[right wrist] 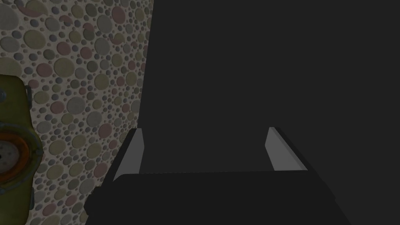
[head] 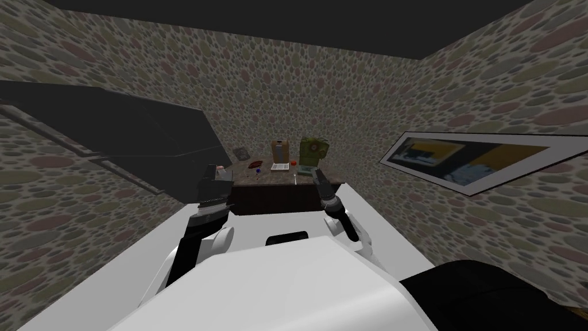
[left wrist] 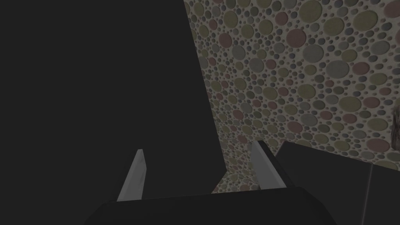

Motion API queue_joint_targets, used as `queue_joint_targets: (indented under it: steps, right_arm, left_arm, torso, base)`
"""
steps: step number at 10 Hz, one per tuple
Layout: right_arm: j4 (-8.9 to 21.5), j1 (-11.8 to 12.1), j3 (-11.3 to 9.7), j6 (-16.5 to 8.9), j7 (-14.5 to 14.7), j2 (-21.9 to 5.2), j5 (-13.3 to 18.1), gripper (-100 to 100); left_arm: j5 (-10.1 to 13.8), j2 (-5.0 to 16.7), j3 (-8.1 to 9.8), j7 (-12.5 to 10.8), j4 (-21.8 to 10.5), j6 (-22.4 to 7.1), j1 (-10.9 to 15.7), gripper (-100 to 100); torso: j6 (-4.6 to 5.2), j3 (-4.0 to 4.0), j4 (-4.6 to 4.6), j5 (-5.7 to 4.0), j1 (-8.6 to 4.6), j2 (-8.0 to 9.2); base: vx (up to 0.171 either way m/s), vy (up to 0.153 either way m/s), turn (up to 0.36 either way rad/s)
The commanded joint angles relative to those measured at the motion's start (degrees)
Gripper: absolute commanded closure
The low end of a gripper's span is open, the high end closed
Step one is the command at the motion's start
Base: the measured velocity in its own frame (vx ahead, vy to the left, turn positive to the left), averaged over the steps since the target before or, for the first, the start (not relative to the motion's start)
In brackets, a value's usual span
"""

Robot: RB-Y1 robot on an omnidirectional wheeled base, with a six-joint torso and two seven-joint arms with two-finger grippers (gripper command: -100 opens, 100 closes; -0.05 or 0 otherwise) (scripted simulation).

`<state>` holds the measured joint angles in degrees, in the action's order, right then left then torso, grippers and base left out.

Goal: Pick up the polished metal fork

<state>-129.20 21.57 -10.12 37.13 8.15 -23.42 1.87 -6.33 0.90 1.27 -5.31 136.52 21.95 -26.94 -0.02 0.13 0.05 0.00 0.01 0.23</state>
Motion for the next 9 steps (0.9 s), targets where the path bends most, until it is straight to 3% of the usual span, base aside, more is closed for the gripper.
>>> queue_joint_targets:
  steps: [1,2,3,4,5,6,7,8,9]
  right_arm:
    - [0.7,-0.6,-1.2,0.7,1.2,-2.3,0.4,-100]
    - [1.9,-1.6,-3.1,1.8,3.2,-4.3,1.1,-100]
    - [1.9,-1.6,-3.1,1.8,3.2,-5.7,1.1,-100]
    - [3.3,-2.8,-5.3,2.7,5.3,-7.7,1.8,-100]
    - [3.3,-2.8,-5.3,2.7,5.3,-9.2,1.8,-100]
    - [4.7,-4.0,-7.5,3.6,7.5,-11.2,2.7,-100]
    - [4.7,-4.0,-7.5,3.6,7.5,-12.7,2.7,-100]
    - [6.2,-5.2,-9.9,4.3,9.9,-14.6,3.7,-100]
    - [6.2,-5.2,-9.9,4.3,9.9,-16.3,3.7,-100]
  left_arm:
    - [0.0,0.0,0.0,0.0,0.0,0.0,0.0,0]
    - [0.0,0.0,0.01,0.0,0.0,0.0,0.0,0]
    - [0.0,0.0,0.0,0.0,0.0,0.0,0.0,0]
    - [0.0,0.0,0.0,0.0,0.0,0.0,0.0,0]
    - [0.0,0.0,0.0,0.0,0.0,0.0,0.0,0]
    - [0.0,0.0,0.0,0.0,0.0,0.0,0.0,0]
    - [0.0,0.0,0.0,0.0,0.0,0.0,0.0,0]
    - [0.0,0.0,0.01,0.0,0.0,0.0,0.0,0]
    - [0.0,0.0,0.0,0.0,0.0,0.0,0.0,0]
  torso:
    - [0.0,0.0,0.0,0.0,0.0,0.0]
    - [0.04,-0.01,0.0,0.0,-0.02,-0.03]
    - [0.0,-0.02,-0.01,0.0,0.02,-0.05]
    - [0.03,-0.03,-0.01,0.0,0.0,-0.07]
    - [0.01,-0.03,-0.01,0.0,0.0,-0.06]
    - [0.04,-0.04,-0.01,0.0,-0.02,-0.08]
    - [0.0,-0.04,-0.02,0.0,0.01,-0.08]
    - [0.05,-0.05,-0.01,0.0,0.01,-0.1]
    - [0.01,-0.06,-0.02,0.01,0.07,-0.11]
  base:
    - [-0.053,0.008,0.074]
    - [-0.048,0.02,0.169]
    - [-0.045,0.016,0.098]
    - [-0.048,0.014,0.145]
    - [-0.039,0.011,0.118]
    - [-0.049,0.021,0.236]
    - [-0.036,0.019,0.099]
    - [-0.034,0.036,0.187]
    - [-0.024,0.029,0.109]
